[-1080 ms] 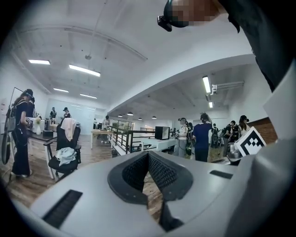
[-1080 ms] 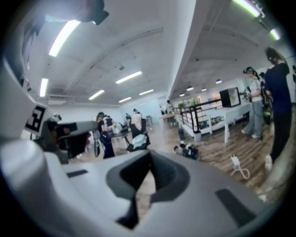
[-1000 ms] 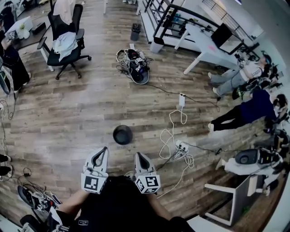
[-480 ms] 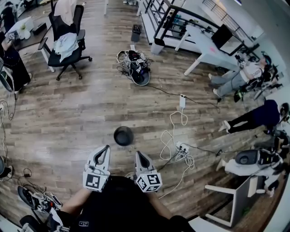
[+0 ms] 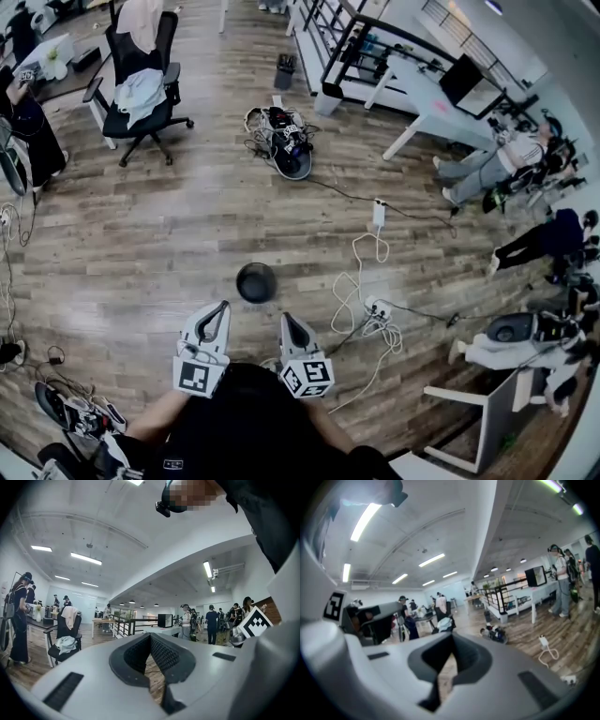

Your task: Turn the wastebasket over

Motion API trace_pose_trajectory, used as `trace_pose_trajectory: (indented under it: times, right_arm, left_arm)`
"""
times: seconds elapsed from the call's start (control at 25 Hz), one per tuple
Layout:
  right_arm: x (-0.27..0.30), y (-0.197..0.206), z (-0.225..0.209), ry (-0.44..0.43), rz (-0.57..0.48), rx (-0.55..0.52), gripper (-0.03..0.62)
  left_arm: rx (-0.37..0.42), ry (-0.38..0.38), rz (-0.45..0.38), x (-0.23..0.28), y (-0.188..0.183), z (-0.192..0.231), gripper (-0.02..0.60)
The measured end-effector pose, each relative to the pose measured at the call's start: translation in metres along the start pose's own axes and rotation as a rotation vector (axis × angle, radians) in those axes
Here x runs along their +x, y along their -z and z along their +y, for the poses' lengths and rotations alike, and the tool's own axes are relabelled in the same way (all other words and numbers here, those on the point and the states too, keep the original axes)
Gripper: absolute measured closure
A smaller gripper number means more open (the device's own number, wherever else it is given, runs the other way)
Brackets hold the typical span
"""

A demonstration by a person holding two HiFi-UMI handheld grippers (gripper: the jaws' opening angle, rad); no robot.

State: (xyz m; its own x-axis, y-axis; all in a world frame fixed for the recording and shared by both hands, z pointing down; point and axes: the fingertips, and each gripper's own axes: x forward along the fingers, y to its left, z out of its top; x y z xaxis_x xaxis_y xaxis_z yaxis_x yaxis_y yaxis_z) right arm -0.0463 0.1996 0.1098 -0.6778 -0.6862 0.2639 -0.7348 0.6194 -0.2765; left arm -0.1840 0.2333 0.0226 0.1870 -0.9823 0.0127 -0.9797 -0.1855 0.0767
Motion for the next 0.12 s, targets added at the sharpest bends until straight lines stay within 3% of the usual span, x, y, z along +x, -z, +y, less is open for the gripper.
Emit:
trace_pose_trajectory:
  times: [0.12]
  right_arm:
    - [-0.0034, -0.0001, 0.0035, 0.000, 0.006, -0.008, 0.562]
  left_arm:
    - [-0.001, 0.000, -0.004, -0.0029, -0.0017, -0.0032, 0.549]
